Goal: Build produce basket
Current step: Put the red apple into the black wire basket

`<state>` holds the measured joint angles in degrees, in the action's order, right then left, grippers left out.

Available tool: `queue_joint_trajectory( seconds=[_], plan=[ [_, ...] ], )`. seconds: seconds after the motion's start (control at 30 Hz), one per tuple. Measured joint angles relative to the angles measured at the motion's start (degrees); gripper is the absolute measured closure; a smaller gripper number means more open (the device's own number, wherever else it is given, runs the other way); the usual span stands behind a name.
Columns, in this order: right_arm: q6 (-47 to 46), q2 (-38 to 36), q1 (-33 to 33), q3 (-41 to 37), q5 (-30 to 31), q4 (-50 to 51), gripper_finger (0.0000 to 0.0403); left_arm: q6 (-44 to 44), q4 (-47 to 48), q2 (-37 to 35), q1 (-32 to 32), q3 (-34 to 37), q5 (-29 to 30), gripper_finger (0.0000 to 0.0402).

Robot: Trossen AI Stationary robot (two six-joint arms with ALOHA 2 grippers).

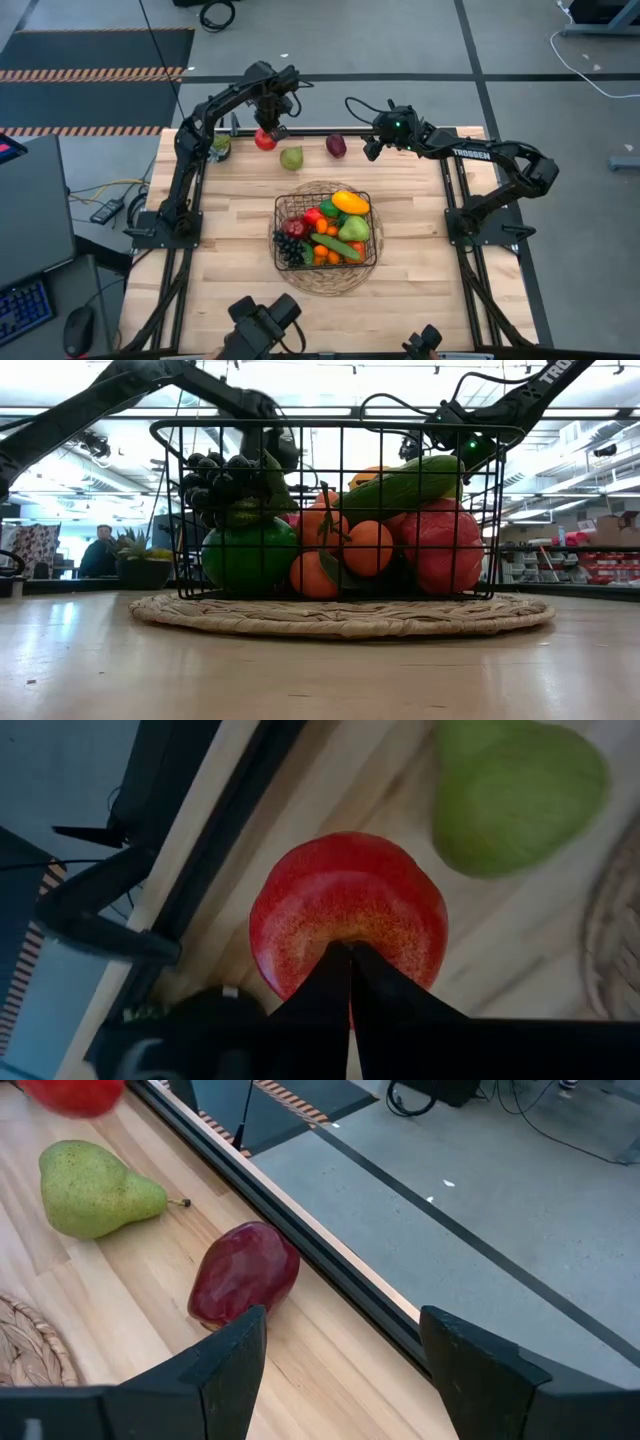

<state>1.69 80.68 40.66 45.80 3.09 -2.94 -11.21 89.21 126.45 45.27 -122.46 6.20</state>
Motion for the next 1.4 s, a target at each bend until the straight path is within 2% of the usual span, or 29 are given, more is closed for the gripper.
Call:
queue_joint_trajectory(
  seconds=[0.37, 0.53, 0.73, 0.93, 1.1, 1.4],
  plan=[
    [0.00, 0.00, 0.00, 0.00, -0.20, 0.04, 0.0136, 4.39, 0.62, -8.03, -8.04, -10.57, -2.18, 0.0401],
    [0.00, 0.00, 0.00, 0.00, -0.20, 0.06, 0.0136, 5.16, 0.85, -13.05, -14.40, -10.95, -4.45, 0.0401],
    [0.00, 0.00, 0.00, 0.00, -0.22, 0.07, 0.0136, 6.24, 0.82, -14.14, -24.88, -10.88, -4.91, 0.0401],
    [-0.02, 0.00, -0.04, 0.00, -0.24, 0.09, 0.0136, 9.82, -1.32, -13.94, -33.22, -7.90, -4.91, 0.0401],
    [-0.02, 0.00, -0.04, 0.00, -0.48, 0.09, 0.0136, 13.61, -1.42, -13.94, -37.15, -4.63, -4.83, 0.0401],
    [-1.07, 0.00, -0.51, 0.00, -2.62, 0.52, 0.0136, 14.91, -6.23, -13.84, -42.18, 1.70, -6.82, 0.0385]
  ],
)
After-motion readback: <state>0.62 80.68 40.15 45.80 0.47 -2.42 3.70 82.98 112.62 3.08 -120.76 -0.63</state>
